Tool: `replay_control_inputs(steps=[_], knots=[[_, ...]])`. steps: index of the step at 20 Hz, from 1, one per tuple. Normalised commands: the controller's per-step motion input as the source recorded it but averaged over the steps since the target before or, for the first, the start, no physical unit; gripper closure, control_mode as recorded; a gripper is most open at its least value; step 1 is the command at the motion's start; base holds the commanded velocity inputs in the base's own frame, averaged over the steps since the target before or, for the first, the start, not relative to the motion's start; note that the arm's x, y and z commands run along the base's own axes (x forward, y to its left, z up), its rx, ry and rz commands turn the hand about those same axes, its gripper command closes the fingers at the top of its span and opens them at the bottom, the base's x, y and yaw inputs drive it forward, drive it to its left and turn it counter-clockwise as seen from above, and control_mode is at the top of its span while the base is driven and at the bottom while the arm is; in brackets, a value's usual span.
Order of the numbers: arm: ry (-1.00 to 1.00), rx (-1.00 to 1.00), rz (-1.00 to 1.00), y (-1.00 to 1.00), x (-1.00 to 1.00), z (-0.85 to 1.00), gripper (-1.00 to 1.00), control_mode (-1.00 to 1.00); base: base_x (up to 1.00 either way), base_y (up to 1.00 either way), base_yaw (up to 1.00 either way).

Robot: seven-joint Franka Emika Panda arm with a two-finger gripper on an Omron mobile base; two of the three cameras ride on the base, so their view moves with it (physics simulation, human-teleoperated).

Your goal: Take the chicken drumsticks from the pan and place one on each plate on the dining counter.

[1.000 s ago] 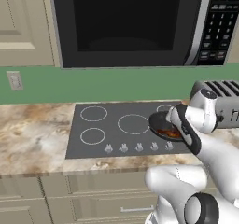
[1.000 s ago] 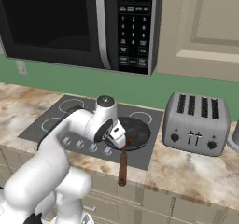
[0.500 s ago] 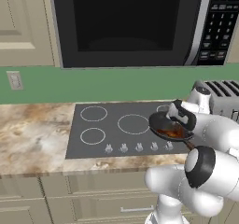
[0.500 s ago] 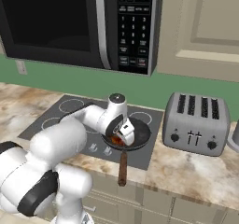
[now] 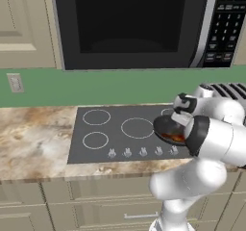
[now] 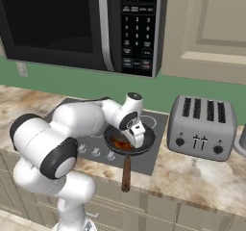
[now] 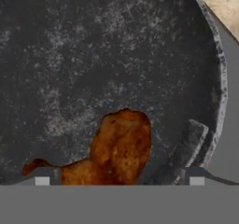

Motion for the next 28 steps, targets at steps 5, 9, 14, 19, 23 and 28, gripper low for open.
replay_control_inputs(steps=[5, 9, 14, 19, 23, 28], knots=[[0.12, 0.02, -0.22, 0.15, 0.08, -0.3, -1.0, -1.0, 0.0, 0.0, 0.0], [0.15, 0.0, -0.3, 0.38, 0.0, -0.22, -1.0, -1.0, 0.0, 0.0, 0.0], [0.08, 0.0, -0.28, 0.17, 0.04, -0.23, -1.0, -1.0, 0.0, 0.0, 0.0], [0.05, 0.0, -0.22, 0.0, 0.0, -0.36, -1.0, -1.0, 0.0, 0.0, 0.0], [0.01, 0.0, -0.24, 0.0, 0.0, -0.46, -1.0, -1.0, 0.0, 0.0, 0.0], [0.01, 0.0, -0.24, 0.0, 0.0, -0.54, -1.0, -1.0, 0.0, 0.0, 0.0]])
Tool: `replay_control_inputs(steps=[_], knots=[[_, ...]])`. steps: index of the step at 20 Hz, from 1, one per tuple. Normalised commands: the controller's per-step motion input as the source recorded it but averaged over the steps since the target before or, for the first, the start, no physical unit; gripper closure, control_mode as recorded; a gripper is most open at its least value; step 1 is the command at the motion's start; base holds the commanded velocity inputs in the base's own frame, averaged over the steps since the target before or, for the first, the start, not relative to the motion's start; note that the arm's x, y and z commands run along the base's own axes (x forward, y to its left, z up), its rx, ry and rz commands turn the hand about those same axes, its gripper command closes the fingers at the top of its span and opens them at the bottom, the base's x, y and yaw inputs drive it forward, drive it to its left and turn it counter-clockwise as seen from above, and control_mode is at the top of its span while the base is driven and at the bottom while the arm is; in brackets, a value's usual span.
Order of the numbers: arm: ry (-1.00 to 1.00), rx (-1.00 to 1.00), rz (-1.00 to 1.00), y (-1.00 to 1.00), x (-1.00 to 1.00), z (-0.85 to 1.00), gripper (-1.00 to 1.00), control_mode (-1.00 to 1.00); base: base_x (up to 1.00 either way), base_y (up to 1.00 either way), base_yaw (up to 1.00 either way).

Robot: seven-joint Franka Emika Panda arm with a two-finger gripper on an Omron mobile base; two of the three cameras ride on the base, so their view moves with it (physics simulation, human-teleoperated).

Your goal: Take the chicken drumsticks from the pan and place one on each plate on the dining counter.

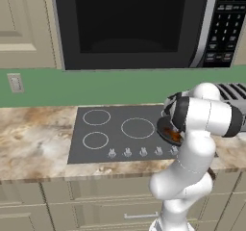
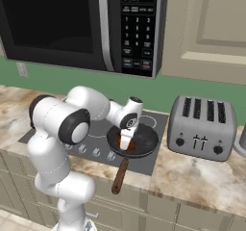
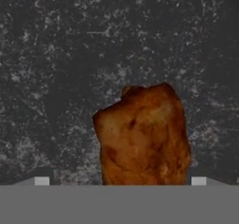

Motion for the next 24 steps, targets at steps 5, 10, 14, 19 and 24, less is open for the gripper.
replay_control_inputs(steps=[5, 10, 14, 19, 24], knots=[[0.12, 0.0, -0.25, 0.16, -0.35, -0.79, -1.0, -1.0, 0.0, 0.0, 0.0], [0.24, -0.02, -0.26, 0.43, -0.6, -1.0, 1.0, -1.0, 0.0, 0.0, 0.0], [0.17, 0.0, -0.25, 0.22, -0.69, -0.85, 1.0, -1.0, 0.0, 0.0, 0.0], [-0.17, 0.0, -0.33, 0.09, -1.0, -0.27, 1.0, -1.0, 0.0, 0.0, 0.0], [-0.5, 0.0, -0.31, 0.18, -0.98, 0.26, 1.0, -1.0, 0.0, 0.0, 0.0]])
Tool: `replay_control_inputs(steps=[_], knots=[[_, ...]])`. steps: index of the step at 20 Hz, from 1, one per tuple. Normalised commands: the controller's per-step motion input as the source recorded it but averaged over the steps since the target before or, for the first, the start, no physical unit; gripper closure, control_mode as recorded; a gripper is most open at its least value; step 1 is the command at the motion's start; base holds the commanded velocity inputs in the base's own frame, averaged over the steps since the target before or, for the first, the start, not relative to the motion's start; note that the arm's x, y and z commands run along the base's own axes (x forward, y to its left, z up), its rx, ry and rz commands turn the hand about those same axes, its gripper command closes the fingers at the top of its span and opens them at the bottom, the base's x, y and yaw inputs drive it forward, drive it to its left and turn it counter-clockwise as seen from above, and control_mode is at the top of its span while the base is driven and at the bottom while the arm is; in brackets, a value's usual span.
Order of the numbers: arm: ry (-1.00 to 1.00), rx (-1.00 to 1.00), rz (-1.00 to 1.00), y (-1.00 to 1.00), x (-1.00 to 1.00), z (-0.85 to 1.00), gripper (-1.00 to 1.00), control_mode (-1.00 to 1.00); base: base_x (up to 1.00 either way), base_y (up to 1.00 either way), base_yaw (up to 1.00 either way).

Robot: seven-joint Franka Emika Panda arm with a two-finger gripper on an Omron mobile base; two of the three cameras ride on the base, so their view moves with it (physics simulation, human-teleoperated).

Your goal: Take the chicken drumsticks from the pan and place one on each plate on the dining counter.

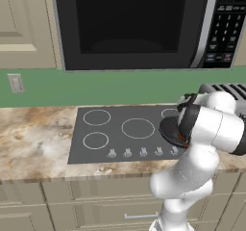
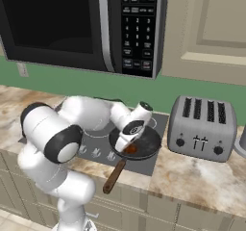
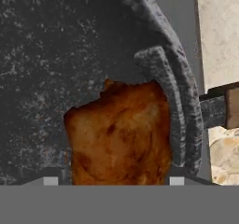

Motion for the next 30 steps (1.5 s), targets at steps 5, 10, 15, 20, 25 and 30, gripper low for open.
replay_control_inputs(steps=[5, 10, 15, 20, 25, 30], knots=[[-0.49, -0.01, -0.14, 0.22, -0.67, 1.0, 1.0, -1.0, 0.0, 0.0, 0.0], [-0.3, -0.04, -0.01, 0.15, -0.55, 1.0, 1.0, -1.0, 0.0, 0.0, 0.0], [0.03, -0.17, 0.0, 0.45, -0.97, 1.0, 1.0, -1.0, 0.0, 0.0, 0.0], [0.17, -0.31, 0.02, 0.61, -0.89, 0.85, 1.0, -1.0, 0.0, 0.0, 0.0], [0.13, -0.2, 0.17, 0.42, -0.1, 0.11, 1.0, -1.0, 0.0, 0.0, 0.0], [0.06, -0.08, 0.18, 0.15, 0.0, -0.02, 1.0, -1.0, 0.0, 0.0, 0.0]])
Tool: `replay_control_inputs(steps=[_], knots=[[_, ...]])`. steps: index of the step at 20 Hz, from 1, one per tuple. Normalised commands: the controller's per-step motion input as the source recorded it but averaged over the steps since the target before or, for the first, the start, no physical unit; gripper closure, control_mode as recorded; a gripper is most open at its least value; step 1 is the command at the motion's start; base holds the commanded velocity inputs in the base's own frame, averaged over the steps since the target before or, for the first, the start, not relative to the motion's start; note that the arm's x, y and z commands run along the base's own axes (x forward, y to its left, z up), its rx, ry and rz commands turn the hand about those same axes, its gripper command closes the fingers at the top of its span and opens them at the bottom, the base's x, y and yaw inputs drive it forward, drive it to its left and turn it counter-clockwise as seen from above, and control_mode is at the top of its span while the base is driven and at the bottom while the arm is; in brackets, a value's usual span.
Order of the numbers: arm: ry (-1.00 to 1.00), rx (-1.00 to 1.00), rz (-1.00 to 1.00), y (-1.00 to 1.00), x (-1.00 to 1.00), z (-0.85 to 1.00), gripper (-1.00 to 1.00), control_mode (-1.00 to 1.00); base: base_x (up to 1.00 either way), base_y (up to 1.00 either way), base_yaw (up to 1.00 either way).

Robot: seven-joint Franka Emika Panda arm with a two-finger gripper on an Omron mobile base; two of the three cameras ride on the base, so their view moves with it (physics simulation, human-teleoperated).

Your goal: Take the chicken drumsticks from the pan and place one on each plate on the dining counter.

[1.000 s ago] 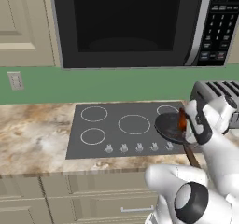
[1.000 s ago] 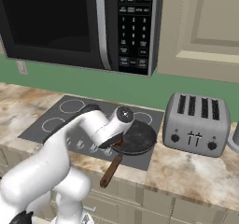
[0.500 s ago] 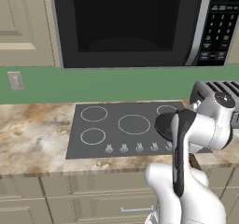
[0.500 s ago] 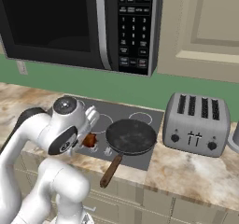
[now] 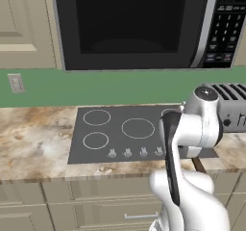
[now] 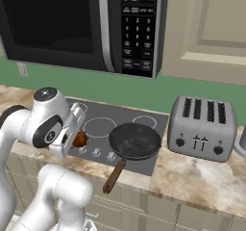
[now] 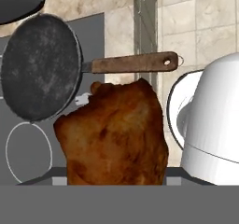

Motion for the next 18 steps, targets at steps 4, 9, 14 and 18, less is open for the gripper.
replay_control_inputs(steps=[4, 9, 14, 18], knots=[[0.0, -0.05, 0.07, 0.05, 0.0, -0.05, 1.0, -1.0, 0.0, 0.0, 0.0], [0.0, -0.04, 0.0, 0.05, -0.03, -0.03, 1.0, -1.0, 0.0, 0.0, 0.0], [0.0, 0.0, 0.0, 0.0, -0.05, 0.0, 1.0, 1.0, -0.41, 0.08, 0.08], [0.0, 0.0, 0.0, 0.0, 0.0, 0.0, 1.0, 1.0, -0.52, 0.31, 0.3]])
